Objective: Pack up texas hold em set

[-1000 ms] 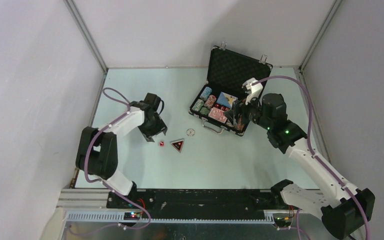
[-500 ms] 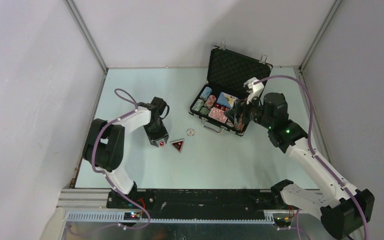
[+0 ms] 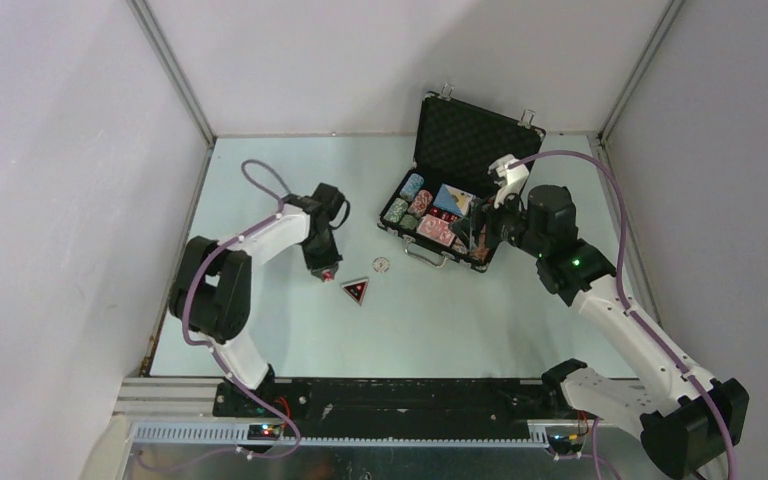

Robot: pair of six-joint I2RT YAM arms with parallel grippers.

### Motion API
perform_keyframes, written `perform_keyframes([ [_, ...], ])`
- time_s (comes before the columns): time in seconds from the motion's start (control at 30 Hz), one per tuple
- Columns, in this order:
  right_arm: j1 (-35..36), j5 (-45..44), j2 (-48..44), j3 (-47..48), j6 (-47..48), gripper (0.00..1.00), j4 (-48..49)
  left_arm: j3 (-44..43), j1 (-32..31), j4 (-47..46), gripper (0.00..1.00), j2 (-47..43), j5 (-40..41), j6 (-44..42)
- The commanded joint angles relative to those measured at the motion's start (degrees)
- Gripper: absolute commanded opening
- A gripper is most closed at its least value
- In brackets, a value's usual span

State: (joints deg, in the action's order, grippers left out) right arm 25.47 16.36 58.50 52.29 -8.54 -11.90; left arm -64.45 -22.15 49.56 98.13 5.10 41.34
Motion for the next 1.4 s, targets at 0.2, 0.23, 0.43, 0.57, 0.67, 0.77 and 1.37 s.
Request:
perform_keyframes([
  [0.2, -0.9, -0.7, -0.2, 0.0, -1.1, 0.64, -0.1, -24.2, -10.7, -5.4, 0.18, 5.4, -4.8, -11.2],
  [0.23, -1.0, -1.3, -0.2, 0.0, -1.1, 0.64, -0.3, -25.3, -10.8, -8.9, 0.17, 6.1, -8.4, -10.2],
  [0.43, -1.0, -4.1, -0.4, 0.1, -1.6, 0.63, -1.5, -26.8, -11.0, -26.2, 0.17, 12.8, -21.9, -1.9],
  [0.57, -1.0, -6.5, -0.4, 0.1, -1.6, 0.63, -2.6, -27.8, -11.5, -33.8, 0.17, 16.5, -26.0, 2.5],
  [0.67, -1.3, -7.9, -0.4, 0.0, -1.7, 0.62, -3.3, -28.2, -11.9, -36.7, 0.18, 18.4, -26.5, 3.7],
  [0.77, -1.9, -8.5, -0.1, 0.0, -2.5, 0.62, -3.8, -29.6, -12.1, -36.6, 0.19, 20.2, -25.7, 3.8],
  [1.37, -4.0, -11.8, 18.7, 8.7, -8.3, 0.60, -8.1, -27.0, -11.6, -23.7, 0.79, 9.6, -14.8, -6.3],
])
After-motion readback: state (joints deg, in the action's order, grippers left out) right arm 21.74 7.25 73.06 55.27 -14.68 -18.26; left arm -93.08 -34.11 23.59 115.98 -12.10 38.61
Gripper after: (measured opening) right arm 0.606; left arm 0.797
